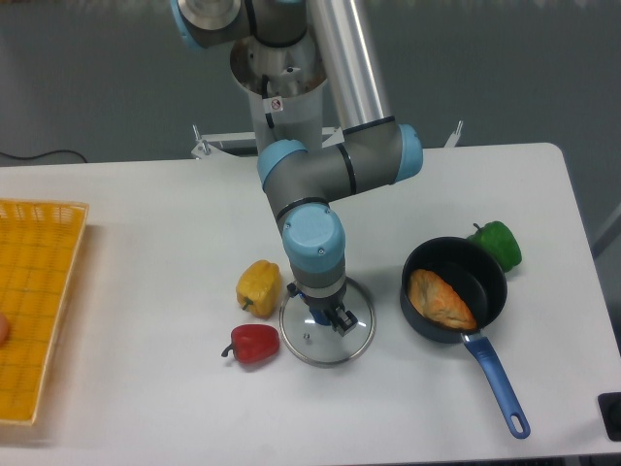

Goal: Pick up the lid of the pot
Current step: 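Close the gripper on the blue knob, then lift the glass lid up by its knob off the table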

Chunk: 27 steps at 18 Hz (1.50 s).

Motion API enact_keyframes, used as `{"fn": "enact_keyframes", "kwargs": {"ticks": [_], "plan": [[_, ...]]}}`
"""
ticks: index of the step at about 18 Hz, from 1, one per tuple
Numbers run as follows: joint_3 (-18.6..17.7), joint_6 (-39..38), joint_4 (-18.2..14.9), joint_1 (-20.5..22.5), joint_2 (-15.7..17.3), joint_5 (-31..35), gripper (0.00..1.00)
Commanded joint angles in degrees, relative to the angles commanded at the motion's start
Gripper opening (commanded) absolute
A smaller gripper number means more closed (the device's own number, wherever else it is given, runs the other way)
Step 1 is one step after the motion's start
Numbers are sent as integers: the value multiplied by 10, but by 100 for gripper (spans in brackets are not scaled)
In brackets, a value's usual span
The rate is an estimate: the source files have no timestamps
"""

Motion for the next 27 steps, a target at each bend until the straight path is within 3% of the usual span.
{"fn": "enact_keyframes", "kwargs": {"ticks": [10,14,23,27], "plan": [[20,-4,-18,1,12,-4,56],[33,-5,-71,6,39,-5,56],[54,-5,-142,11,89,-23,56],[57,-5,-149,11,100,-25,56]]}}
